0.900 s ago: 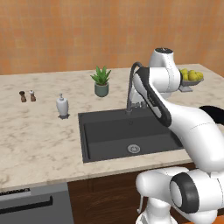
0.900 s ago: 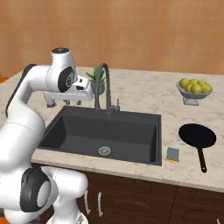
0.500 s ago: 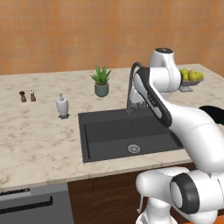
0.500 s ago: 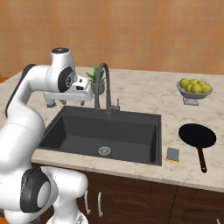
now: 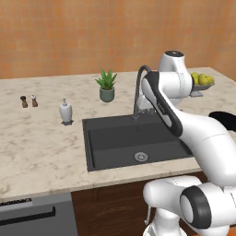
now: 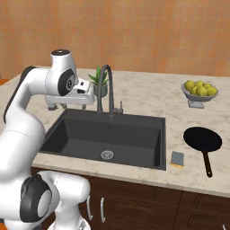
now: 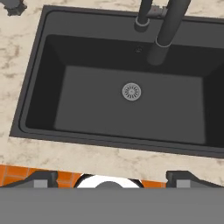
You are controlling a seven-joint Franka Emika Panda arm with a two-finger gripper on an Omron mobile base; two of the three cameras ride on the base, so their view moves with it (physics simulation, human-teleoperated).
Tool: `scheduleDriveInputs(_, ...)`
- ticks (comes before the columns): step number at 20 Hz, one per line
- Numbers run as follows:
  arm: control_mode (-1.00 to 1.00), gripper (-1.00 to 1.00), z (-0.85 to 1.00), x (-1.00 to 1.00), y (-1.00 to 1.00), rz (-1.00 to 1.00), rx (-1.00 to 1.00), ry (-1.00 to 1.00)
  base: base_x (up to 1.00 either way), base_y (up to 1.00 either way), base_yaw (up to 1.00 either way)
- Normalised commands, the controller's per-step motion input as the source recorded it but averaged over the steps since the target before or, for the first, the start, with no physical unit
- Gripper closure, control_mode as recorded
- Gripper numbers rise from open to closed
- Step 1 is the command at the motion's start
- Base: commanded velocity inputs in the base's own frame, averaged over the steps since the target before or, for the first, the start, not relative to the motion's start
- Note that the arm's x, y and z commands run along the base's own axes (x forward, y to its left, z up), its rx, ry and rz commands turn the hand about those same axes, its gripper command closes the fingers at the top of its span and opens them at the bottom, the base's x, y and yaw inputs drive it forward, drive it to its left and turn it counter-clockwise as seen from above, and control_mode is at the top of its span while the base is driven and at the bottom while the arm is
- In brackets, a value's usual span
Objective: Pick the pan and sponge and place them into the sink. Then turn on the water.
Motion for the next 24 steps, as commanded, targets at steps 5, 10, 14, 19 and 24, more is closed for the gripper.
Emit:
scheduleDriveInputs(5, -1.0, -1.0, 0.0, -0.1, 0.0, 0.0, 0.0, 0.0, 0.0, 0.0, 0.0)
scheduleDriveInputs(10, -1.0, -1.0, 0.0, -0.08, -0.04, -0.01, 0.02, 0.0, 0.0, 0.0, 0.0)
scheduleDriveInputs(14, -1.0, -1.0, 0.0, -0.07, 0.0, 0.0, 0.0, -0.01, 0.0, 0.0, 0.0)
scheduleDriveInputs(19, 1.0, -1.0, 0.0, -0.1, 0.0, 0.0, 0.0, -0.01, -0.11, -0.16, -0.01)
scheduleDriveInputs(24, 1.0, -1.0, 0.0, 0.0, 0.0, 0.0, 0.0, 0.0, -0.11, -0.83, -0.02)
